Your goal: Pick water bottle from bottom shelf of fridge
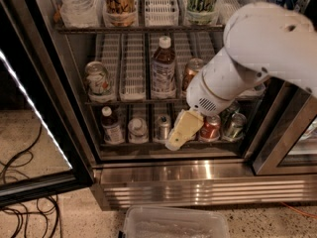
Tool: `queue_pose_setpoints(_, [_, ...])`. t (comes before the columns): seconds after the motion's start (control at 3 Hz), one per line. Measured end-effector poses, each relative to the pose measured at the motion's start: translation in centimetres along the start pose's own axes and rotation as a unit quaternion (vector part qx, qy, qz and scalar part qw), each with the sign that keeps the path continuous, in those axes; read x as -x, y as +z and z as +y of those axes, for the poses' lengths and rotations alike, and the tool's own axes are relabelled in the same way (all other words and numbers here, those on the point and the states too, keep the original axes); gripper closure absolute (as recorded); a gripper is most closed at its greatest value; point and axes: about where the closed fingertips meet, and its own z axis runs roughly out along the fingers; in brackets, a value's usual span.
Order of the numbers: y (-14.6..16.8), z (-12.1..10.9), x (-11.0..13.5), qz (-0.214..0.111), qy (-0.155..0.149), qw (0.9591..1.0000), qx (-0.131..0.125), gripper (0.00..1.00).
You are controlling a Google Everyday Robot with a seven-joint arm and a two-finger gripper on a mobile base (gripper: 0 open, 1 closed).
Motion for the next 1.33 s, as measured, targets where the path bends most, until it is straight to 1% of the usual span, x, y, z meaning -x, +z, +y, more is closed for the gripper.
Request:
queue_pose_setpoints(0.33, [0.2, -0.9, 0.9, -0.016, 0.0, 0.9997, -0.017, 0.0])
queue_pose_setpoints(0.67, [0.2, -0.9, 0.9, -0.016, 0.0, 0.9997, -0.017, 0.0])
queue_pose_setpoints(1.0, [1.1, -0.4, 1.6, -0.033, 0.002, 0.9992, -0.021, 0.0])
queue_pose_setpoints(1.33, [6.4, 4.3, 1.5, -0.088, 0.036, 0.9953, 0.018, 0.0])
